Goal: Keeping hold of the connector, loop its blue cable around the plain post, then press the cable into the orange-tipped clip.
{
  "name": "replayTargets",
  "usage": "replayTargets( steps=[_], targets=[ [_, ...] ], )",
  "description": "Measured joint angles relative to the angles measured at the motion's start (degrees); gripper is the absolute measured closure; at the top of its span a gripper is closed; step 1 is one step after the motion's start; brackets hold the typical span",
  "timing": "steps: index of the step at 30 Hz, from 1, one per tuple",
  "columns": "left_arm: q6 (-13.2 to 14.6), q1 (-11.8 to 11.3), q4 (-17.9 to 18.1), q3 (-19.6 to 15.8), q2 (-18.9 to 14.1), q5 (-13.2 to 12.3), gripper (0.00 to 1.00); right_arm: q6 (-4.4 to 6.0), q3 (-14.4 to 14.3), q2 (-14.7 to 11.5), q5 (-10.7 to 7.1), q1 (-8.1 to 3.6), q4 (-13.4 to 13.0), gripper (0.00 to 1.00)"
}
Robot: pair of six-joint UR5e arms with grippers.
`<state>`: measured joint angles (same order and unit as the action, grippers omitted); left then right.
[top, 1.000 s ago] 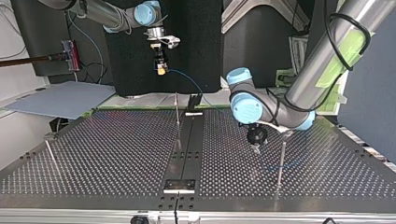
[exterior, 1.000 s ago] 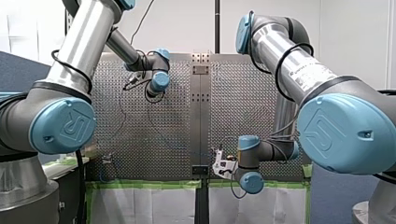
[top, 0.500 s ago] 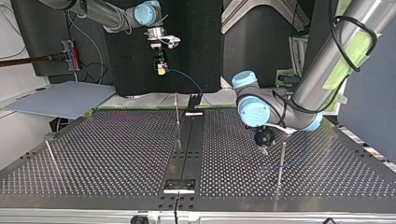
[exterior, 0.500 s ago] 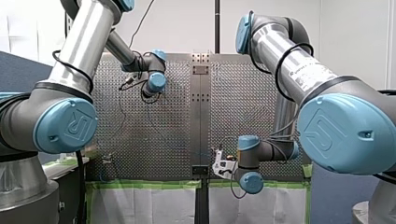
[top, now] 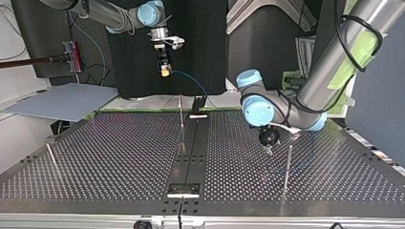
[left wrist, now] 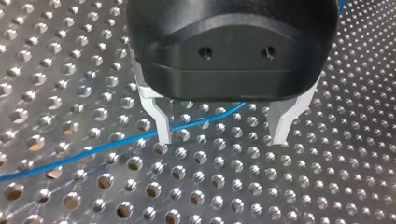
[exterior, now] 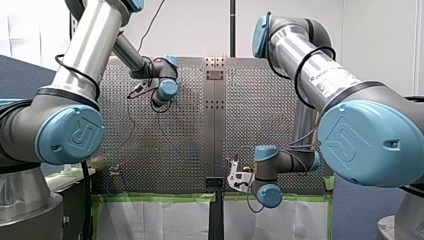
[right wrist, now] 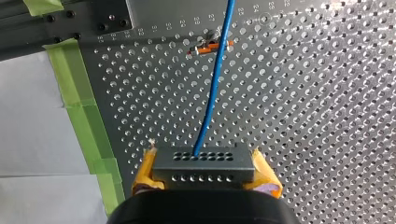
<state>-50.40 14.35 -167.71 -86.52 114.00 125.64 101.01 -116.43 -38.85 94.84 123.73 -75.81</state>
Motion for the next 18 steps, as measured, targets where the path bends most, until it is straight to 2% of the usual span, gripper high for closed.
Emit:
replayTargets(
  steps=[10, 18],
  targets=[
    [0.28, -0.02, 1.29, -1.62, 0.01, 1.55, 0.00, 0.00, 0.00, -0.01, 0.00, 0.10, 0.04, 1.00],
    [-0.36, 0.30, 2.34, -2.81, 0.01, 1.78, 0.00, 0.02, 0.00, 0.00, 0.00, 0.17, -0.11, 1.00]
  ],
)
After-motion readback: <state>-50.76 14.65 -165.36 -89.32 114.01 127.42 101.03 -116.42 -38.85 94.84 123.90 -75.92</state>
